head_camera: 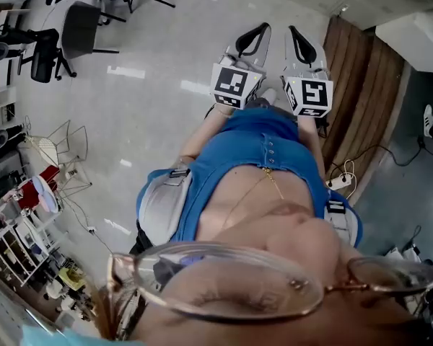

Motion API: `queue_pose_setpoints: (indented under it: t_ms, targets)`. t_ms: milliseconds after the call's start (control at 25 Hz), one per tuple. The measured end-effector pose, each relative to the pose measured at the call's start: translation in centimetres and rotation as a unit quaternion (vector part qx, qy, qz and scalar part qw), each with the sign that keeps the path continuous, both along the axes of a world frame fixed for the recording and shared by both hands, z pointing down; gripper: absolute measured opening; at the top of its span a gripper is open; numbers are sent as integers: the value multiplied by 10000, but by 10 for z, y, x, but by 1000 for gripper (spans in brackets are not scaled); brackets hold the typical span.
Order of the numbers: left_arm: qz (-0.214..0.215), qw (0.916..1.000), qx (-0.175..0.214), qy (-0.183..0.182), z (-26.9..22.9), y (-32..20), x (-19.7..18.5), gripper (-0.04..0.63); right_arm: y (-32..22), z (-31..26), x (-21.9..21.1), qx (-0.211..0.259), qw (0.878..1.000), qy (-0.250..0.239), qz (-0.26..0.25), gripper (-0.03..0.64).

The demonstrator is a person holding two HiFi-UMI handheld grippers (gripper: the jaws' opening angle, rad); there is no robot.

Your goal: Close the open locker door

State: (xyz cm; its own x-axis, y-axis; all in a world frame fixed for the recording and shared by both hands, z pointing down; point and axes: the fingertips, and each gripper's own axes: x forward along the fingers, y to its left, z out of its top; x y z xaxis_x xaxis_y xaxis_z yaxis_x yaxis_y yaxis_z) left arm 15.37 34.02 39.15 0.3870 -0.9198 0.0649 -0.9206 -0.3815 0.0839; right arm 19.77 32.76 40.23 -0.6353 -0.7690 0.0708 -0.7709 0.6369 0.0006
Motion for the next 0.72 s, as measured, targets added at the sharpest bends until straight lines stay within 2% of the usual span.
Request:
queue_pose_setpoints:
  t_ms: [320, 720]
  targets:
    - [88, 9999, -33, 121, -1, -30, -20, 0, -27, -5, -20, 9, 10000, -19, 26, 0]
    - [477, 9988, 75, 92, -15, -112, -58, 0, -108, -10, -61, 57, 9995, 87, 289, 0]
